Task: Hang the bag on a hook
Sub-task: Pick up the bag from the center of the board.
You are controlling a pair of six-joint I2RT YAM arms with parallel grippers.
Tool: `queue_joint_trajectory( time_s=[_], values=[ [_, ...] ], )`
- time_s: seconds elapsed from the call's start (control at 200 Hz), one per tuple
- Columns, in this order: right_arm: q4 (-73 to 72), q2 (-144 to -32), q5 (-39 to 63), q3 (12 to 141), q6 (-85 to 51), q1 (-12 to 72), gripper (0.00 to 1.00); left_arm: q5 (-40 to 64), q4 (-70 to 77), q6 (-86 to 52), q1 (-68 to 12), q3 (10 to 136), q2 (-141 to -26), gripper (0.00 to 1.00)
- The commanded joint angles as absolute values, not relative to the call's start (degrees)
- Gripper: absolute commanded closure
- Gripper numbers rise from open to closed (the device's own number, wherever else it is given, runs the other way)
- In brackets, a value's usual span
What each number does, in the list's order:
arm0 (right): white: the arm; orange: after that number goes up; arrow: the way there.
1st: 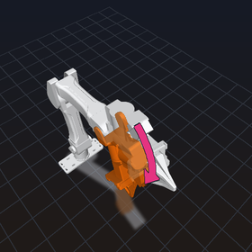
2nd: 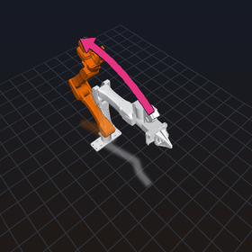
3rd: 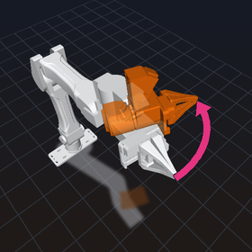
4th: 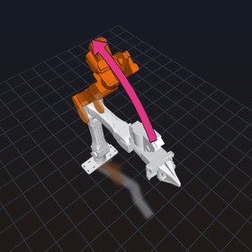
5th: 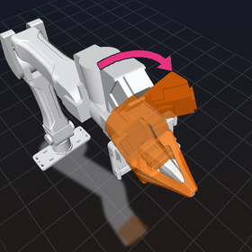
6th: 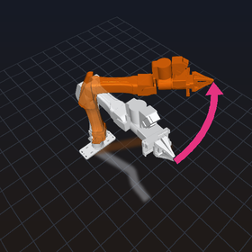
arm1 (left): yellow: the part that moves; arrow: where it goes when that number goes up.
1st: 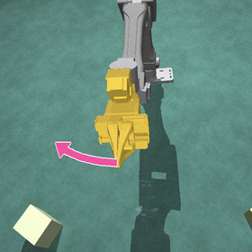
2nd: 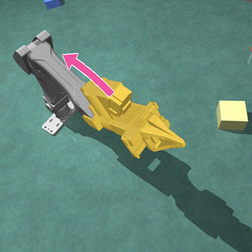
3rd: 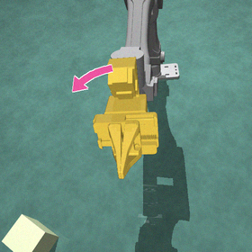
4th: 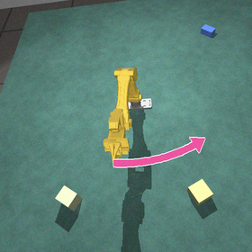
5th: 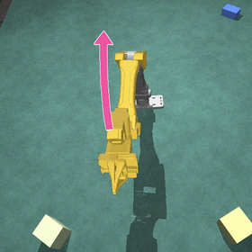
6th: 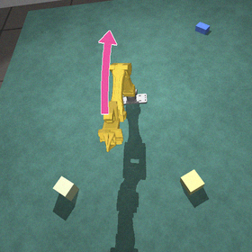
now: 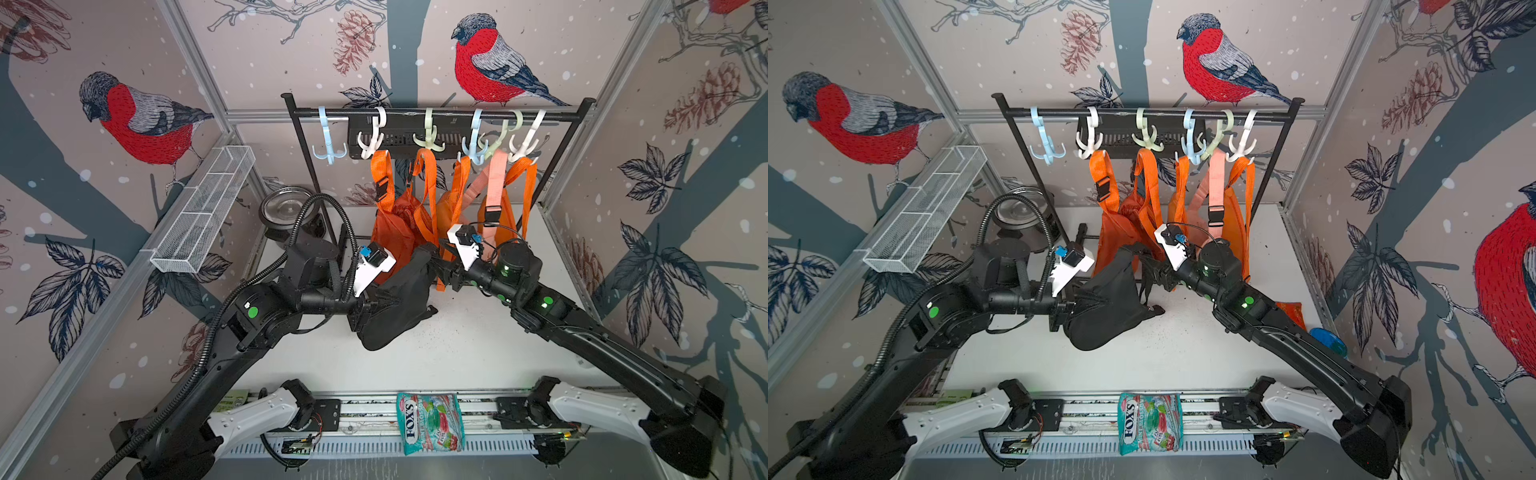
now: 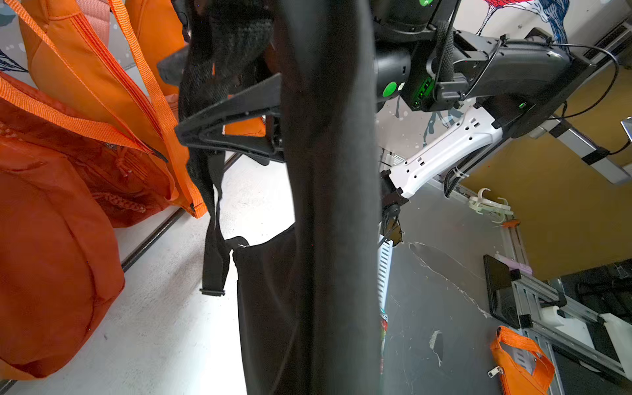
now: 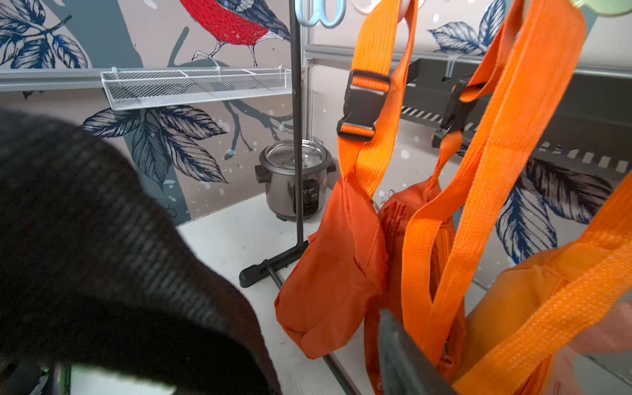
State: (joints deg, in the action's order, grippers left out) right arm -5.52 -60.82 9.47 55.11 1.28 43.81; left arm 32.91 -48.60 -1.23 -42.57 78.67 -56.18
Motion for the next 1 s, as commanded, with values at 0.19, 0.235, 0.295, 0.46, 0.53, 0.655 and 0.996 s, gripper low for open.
queue_joint_trajectory(
  time_s=[0.19, 0.235, 0.295, 0.46, 0.53, 0.655, 0.996],
  values=[
    [-7.69, -63.34, 17.26, 58.65, 2.1, 40.64, 0.15, 35.16, -45.92, -0.85, -42.58, 76.51, -54.14, 1.0],
    [-7.35, -63.86, 19.63, 59.24, 2.41, 39.87, 0.15, 35.08, -46.17, -0.64, -42.55, 76.7, -53.98, 1.0],
    [-7.08, -64.61, 22.78, 59.92, 2.63, 38.84, 0.15, 35.0, -46.72, -0.49, -42.54, 77.0, -53.92, 1.0],
    [-6.87, -66.42, 28.94, 61.45, 2.99, 37.79, 0.31, 34.83, -47.44, -0.12, -42.56, 77.27, -53.7, 1.0],
    [-6.94, -66.84, 29.55, 61.79, 2.73, 37.64, 0.51, 34.48, -47.46, -0.12, -42.54, 77.16, -53.48, 1.0],
    [-7.52, -66.06, 29.08, 61.07, 2.2, 37.58, 0.73, 31.23, -47.55, -0.09, -42.54, 76.65, -52.61, 1.0],
    [-8.89, -65.83, 19.43, 64.1, -0.62, 37.73, 0.94, 4.62, -47.7, -5.77, -40.93, 75.42, -51.22, 1.0]
  ],
)
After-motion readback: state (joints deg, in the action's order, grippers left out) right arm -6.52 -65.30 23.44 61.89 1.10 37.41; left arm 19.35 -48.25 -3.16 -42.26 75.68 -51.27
